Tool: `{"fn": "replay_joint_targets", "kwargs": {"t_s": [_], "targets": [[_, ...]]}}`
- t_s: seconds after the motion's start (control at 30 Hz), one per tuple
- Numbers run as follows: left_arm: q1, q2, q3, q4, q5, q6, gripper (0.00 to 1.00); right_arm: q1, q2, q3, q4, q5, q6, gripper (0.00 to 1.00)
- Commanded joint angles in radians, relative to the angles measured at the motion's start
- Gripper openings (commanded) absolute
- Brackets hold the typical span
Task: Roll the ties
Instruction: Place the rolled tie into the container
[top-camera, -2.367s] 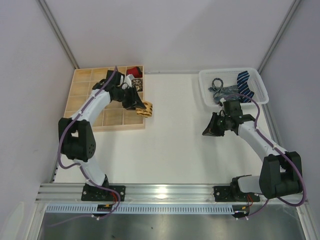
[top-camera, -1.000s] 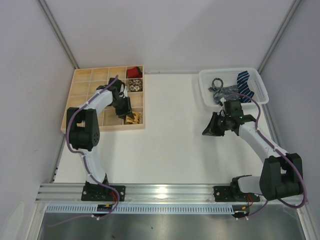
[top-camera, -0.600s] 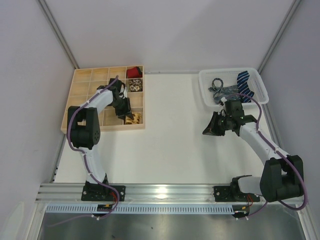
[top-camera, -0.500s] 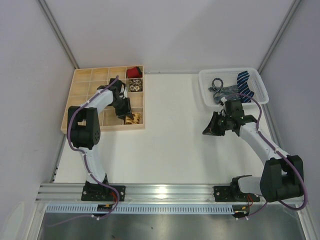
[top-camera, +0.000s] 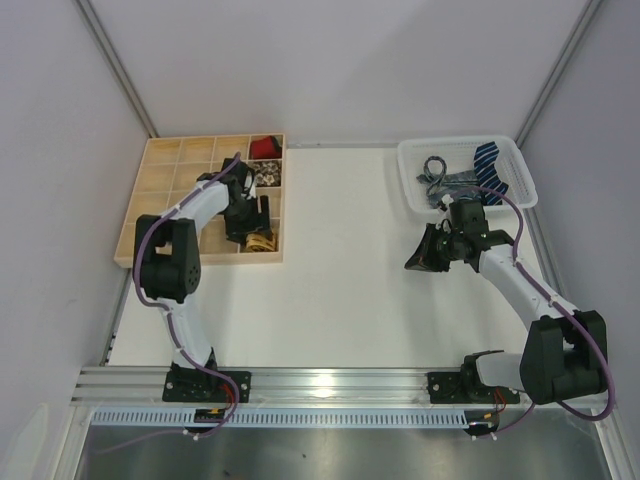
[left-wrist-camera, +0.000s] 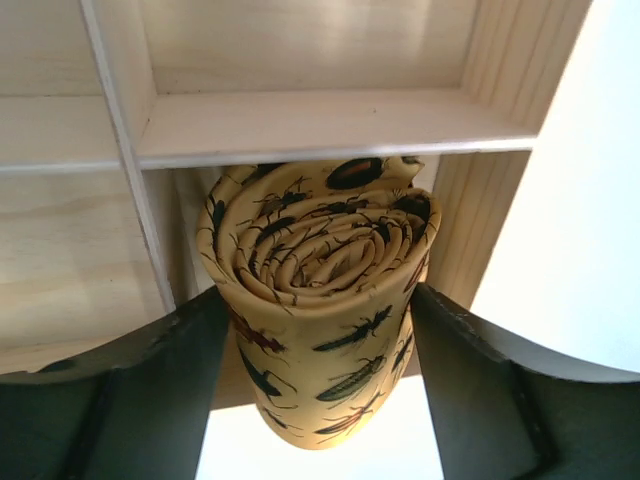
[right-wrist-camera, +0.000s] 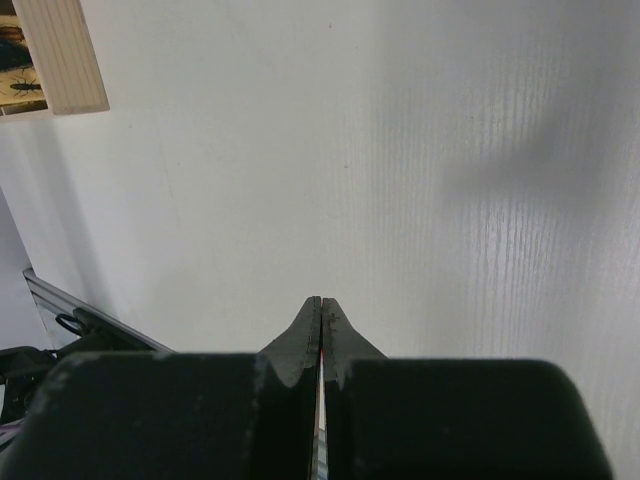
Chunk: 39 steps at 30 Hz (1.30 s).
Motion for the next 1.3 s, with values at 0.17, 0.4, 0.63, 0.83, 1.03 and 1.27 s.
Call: {"fn": "replay_joint_targets", "kwargs": {"t_s": [0.17,0.4,0.63,0.83,1.03,1.27], "targets": [[0.016,-0.066,-0.02,-0.013,-0.119,0.031,0.79,0.008,-0.024,0.012,0.0,-0.01,0.0,0.0],[0.009,-0.121,-0.011,-0.009,-0.101,0.012,0.8,0.01,-0.026,0.018,-0.004,-0.007,0.0,0.0],[0.004,-0.16,0.025,-0.035,-0.104,-0.002,0.81,0.022,-0.02,0.006,0.006,-0.007,0.003,0.0],[-0.008,-0.285,0.003,-0.029,-0.13,-0.048,0.81,0.033,-0.02,-0.005,0.024,-0.013,0.004,0.0],[-0.105,-0.658,-0.16,0.05,-0.156,-0.132,1.0,0.102,-0.029,-0.013,0.044,0.031,0.0,0.48],[-0.226,-1.106,-0.536,0.31,-0.003,-0.319,1.0,0.128,-0.084,-0.048,0.078,0.155,-0.005,1.0]]}}
